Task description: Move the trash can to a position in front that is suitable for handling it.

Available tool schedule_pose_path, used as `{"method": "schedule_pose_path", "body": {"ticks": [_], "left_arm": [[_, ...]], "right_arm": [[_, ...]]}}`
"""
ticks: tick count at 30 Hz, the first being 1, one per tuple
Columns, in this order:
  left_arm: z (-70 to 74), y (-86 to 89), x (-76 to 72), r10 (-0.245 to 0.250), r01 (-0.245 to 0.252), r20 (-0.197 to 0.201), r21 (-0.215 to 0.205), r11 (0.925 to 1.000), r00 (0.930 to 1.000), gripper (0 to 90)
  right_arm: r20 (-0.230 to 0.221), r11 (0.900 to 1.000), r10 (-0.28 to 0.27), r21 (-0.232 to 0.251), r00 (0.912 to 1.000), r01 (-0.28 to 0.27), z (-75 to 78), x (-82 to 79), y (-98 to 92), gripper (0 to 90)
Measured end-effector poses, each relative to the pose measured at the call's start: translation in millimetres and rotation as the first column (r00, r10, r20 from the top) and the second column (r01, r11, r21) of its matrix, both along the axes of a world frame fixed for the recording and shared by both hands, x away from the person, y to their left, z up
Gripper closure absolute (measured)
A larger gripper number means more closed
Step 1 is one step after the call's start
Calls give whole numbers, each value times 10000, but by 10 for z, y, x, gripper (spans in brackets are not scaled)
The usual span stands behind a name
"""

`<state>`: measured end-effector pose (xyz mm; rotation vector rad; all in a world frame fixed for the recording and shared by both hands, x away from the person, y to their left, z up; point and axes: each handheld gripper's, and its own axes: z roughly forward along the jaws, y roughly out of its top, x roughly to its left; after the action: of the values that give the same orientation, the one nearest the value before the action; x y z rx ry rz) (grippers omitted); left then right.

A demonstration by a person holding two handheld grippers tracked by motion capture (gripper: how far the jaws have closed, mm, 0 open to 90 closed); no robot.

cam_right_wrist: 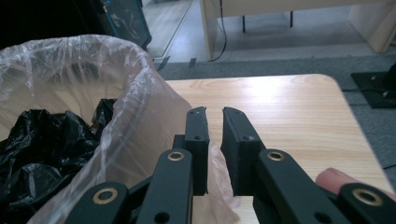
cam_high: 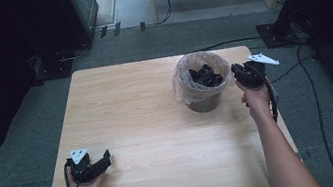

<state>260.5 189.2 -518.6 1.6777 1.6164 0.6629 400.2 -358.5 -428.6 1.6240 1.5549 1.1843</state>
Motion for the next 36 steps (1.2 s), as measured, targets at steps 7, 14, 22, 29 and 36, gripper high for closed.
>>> {"method": "schedule_pose_path", "body": {"ticks": [7, 14, 22, 29, 36], "left_arm": [[20, 65, 10, 384, -383, 215, -33, 9993, 9990, 225], [82, -28, 77, 391, -375, 407, -391, 9985, 9984, 244], [180, -284, 232, 162, -154, 773, -106, 9998, 9969, 378], [256, -482, 455, -110, 152, 879, -472, 9988, 9961, 410], [311, -746, 656, -224, 253, 1280, -209, 9995, 9915, 436]], "right_arm": [[-182, 9978, 536, -391, 9984, -543, -110, 25, 127, 847], [-63, 9959, 872, -224, 9962, -873, -182, -31, 216, 847], [4, 9796, 1924, -594, 9813, -1920, -167, -96, 513, 792], [25, 9671, 2446, -726, 9696, -2438, -178, -140, 795, 795], [155, 9675, 2522, -205, 9675, -2519, -193, -180, 1012, 795]]}}
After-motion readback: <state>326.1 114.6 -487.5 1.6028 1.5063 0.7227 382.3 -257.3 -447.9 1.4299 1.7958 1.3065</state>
